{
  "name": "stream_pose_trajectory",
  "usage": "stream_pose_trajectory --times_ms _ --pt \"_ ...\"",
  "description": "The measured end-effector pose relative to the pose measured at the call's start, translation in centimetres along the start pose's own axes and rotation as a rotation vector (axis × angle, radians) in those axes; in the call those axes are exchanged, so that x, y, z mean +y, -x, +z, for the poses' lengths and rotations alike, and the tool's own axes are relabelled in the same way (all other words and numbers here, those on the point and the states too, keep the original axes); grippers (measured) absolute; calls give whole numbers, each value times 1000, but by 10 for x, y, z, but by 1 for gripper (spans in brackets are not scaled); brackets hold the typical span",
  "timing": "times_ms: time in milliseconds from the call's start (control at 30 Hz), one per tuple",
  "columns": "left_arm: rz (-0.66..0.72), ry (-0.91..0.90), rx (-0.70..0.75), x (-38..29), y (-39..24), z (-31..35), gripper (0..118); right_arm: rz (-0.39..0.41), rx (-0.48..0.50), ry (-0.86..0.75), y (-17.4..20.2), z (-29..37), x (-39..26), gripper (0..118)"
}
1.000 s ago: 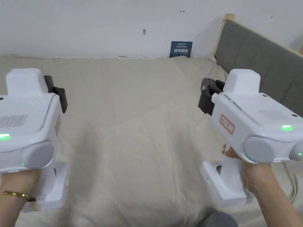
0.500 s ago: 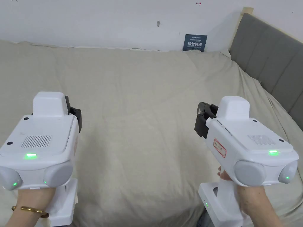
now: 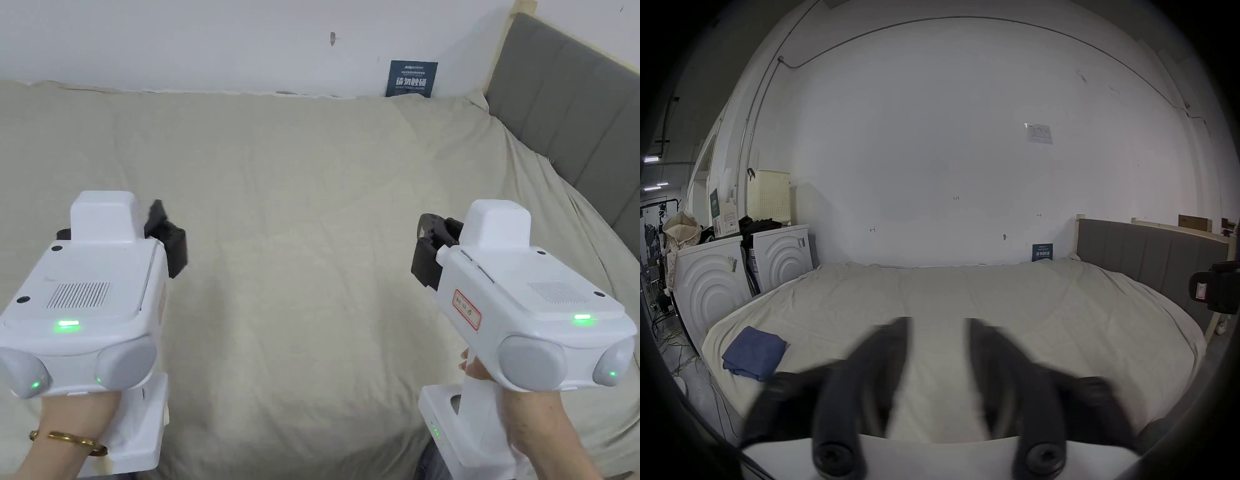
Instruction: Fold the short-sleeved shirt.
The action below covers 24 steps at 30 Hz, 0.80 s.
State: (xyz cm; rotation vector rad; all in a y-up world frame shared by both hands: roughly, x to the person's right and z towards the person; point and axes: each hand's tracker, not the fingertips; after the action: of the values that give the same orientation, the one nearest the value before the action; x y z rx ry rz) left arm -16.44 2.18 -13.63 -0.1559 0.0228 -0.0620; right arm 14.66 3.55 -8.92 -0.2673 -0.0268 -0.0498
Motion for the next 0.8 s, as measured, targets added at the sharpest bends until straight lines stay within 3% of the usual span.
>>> stream_pose_trajectory --times_ms 33,67,100,167,233,800 --pt "0 3 -9 0 0 0 83 -2 -1 -1 -1 0 0 6" --pt "2 8 -12 0 0 0 112 -6 -5 -3 -1 0 2 20" --pt "6 5 -16 0 0 0 118 -11 -5 -2 -2 1 3 41" --pt "9 -32 -23 2 0 6 118 -22 -6 -4 0 2 3 92" --pt "-4 -23 -15 5 0 7 118 -26 -13 -13 -1 2 4 117" --pt "14 -2 -13 2 1 1 118 25 -20 -27 6 3 3 118"
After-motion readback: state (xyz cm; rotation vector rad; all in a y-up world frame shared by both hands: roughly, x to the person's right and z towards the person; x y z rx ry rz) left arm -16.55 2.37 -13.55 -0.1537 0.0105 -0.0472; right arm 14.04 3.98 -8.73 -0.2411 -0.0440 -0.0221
